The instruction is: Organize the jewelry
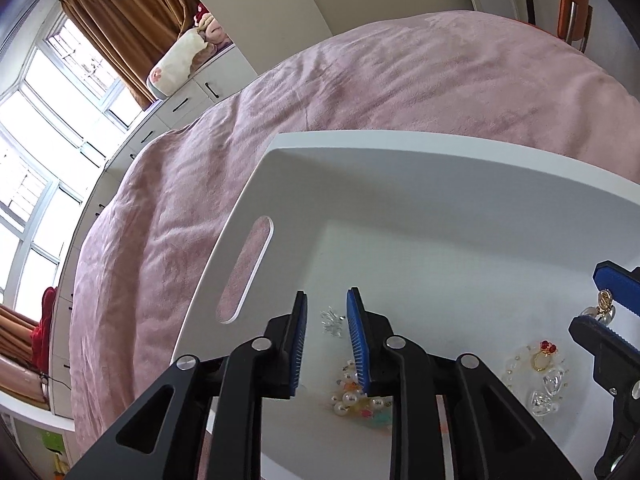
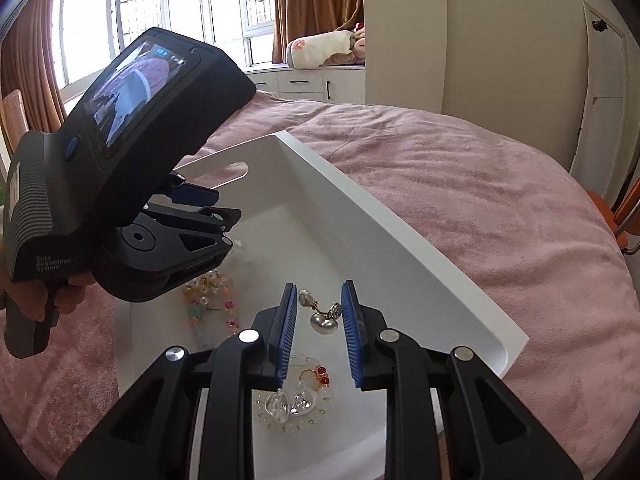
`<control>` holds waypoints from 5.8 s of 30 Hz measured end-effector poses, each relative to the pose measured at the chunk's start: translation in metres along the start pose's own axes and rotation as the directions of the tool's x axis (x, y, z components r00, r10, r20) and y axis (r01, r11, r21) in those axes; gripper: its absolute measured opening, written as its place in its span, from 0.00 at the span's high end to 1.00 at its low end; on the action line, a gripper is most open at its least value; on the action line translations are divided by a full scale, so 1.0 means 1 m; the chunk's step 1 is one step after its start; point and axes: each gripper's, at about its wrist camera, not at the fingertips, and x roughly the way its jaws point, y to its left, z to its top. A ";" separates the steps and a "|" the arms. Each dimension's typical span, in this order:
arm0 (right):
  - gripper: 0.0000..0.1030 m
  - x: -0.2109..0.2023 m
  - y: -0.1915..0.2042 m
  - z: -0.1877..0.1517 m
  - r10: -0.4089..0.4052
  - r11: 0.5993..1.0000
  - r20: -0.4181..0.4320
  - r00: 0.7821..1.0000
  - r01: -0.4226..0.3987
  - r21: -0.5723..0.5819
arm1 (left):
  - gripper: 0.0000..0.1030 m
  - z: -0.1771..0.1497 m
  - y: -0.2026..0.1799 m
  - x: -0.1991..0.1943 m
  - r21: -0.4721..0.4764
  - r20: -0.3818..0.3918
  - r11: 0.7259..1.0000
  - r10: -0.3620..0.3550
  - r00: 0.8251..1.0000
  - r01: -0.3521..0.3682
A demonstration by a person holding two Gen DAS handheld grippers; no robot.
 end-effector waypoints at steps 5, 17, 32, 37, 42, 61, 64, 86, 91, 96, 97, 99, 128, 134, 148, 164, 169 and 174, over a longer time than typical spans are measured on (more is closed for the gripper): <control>0.58 -0.003 -0.003 0.003 -0.010 1.000 0.003 1.000 0.010 0.008 | 0.53 0.000 -0.002 -0.010 0.010 0.025 1.000 0.019 0.999 -0.019; 0.16 -0.041 0.023 0.010 -0.060 0.991 0.042 0.997 0.065 -0.119 | 0.22 -0.003 0.023 -0.051 -0.047 0.091 0.998 0.051 0.995 -0.047; 0.07 -0.112 0.066 -0.003 -0.088 0.932 0.072 0.993 0.108 -0.346 | 0.15 -0.072 0.081 -0.131 -0.351 0.312 0.917 -0.077 0.947 0.191; 0.06 -0.138 0.065 -0.009 -0.091 0.935 0.104 0.990 0.121 -0.334 | 0.14 -0.102 0.091 -0.160 -0.411 0.349 0.900 0.011 0.937 0.143; 0.06 -0.146 0.058 -0.010 -0.066 0.953 0.118 0.991 0.098 -0.286 | 0.11 -0.119 0.087 -0.180 -0.412 0.377 0.906 0.068 0.924 0.101; 0.06 -0.135 0.032 -0.034 -0.063 0.991 0.183 0.981 0.084 -0.106 | 0.09 -0.152 0.033 -0.160 -0.457 0.408 0.882 0.096 0.908 0.113; 0.06 -0.132 0.033 -0.037 -0.071 0.989 0.179 0.981 0.093 -0.116 | 0.09 -0.157 0.024 -0.151 -0.452 0.400 0.886 0.098 0.911 0.103; 0.06 -0.126 0.046 -0.053 -0.059 0.984 0.226 0.972 0.095 -0.152 | 0.09 -0.169 0.021 -0.149 -0.503 0.402 0.857 0.114 0.908 0.116; 0.06 -0.125 0.046 -0.053 -0.067 0.984 0.226 0.972 0.102 -0.145 | 0.09 -0.169 0.021 -0.150 -0.500 0.410 0.857 0.107 0.906 0.125; 0.06 -0.125 0.044 -0.052 -0.067 0.985 0.223 0.972 0.100 -0.139 | 0.09 -0.169 0.021 -0.151 -0.491 0.414 0.861 0.100 0.905 0.129; 0.06 -0.125 0.044 -0.052 -0.068 0.985 0.223 0.972 0.101 -0.140 | 0.09 -0.169 0.021 -0.151 -0.490 0.416 0.862 0.099 0.904 0.131; 0.06 -0.125 0.043 -0.052 -0.067 0.985 0.223 0.972 0.100 -0.139 | 0.09 -0.168 0.019 -0.151 -0.484 0.417 0.865 0.098 0.904 0.129; 0.06 -0.122 0.042 -0.052 -0.068 0.986 0.207 0.976 0.097 -0.135 | 0.09 -0.169 0.023 -0.153 -0.489 0.416 0.860 0.086 0.906 0.143; 0.06 -0.122 0.042 -0.053 -0.068 0.986 0.204 0.977 0.097 -0.136 | 0.09 -0.168 0.024 -0.153 -0.491 0.414 0.860 0.089 0.906 0.139; 0.06 -0.119 0.043 -0.054 -0.067 0.986 0.199 0.978 0.096 -0.139 | 0.09 -0.169 0.026 -0.153 -0.493 0.412 0.859 0.090 0.907 0.139; 0.06 -0.118 0.042 -0.054 -0.065 0.987 0.191 0.979 0.092 -0.132 | 0.09 -0.172 0.025 -0.151 -0.505 0.415 0.851 0.091 0.905 0.146; 0.06 -0.117 0.043 -0.054 -0.066 0.987 0.189 0.980 0.092 -0.135 | 0.09 -0.171 0.025 -0.151 -0.498 0.411 0.856 0.090 0.907 0.141; 0.06 -0.118 0.044 -0.055 -0.066 0.986 0.187 0.980 0.092 -0.136 | 0.09 -0.170 0.024 -0.151 -0.478 0.413 0.864 0.065 0.908 0.156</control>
